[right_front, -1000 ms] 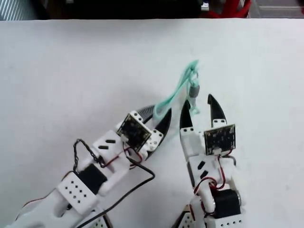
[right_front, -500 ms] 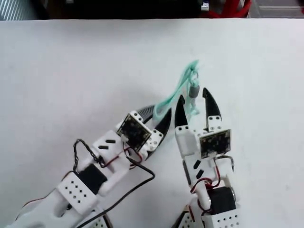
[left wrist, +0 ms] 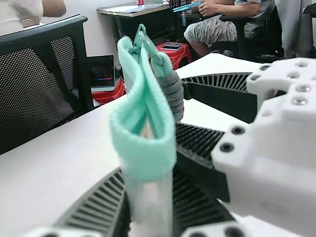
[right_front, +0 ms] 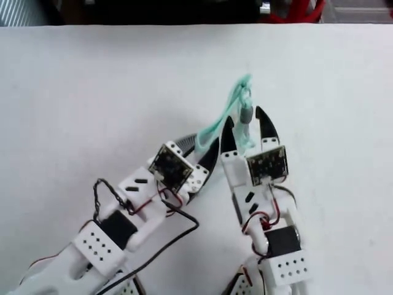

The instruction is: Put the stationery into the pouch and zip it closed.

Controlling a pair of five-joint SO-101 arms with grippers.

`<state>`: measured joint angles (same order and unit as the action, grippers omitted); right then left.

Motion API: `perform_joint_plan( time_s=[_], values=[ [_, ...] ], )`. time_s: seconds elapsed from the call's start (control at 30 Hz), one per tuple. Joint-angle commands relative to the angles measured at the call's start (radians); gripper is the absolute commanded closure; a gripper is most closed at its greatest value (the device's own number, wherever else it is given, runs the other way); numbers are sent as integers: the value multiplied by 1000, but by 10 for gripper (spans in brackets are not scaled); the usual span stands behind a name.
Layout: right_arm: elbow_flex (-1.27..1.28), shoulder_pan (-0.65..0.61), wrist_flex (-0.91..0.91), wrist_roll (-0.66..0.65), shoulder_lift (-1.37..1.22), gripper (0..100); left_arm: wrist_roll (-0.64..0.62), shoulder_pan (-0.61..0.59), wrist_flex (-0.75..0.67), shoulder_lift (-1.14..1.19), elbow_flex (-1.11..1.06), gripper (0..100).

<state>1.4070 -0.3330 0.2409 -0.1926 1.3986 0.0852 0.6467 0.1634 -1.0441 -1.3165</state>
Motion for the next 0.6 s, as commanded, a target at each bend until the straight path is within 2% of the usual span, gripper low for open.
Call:
perform_joint_plan(
  time_s=[0.0, 0.13, 0.3, 0.5, 0.57],
  values=[
    [-61, 5, -25, -9, -61, 796, 9, 13, 38, 36, -6, 975],
    [-57, 10, -61, -11, -42, 813, 9, 13, 38, 36, -6, 975],
    [-60, 12, -70, -29, -41, 967, 9, 13, 38, 36, -6, 975],
    [-63, 13, -64, -75, 36, 978, 9, 13, 34, 36, -6, 975],
    [-92, 18, 12, -75, 108, 979, 9, 10, 34, 36, -6, 975]
  ],
)
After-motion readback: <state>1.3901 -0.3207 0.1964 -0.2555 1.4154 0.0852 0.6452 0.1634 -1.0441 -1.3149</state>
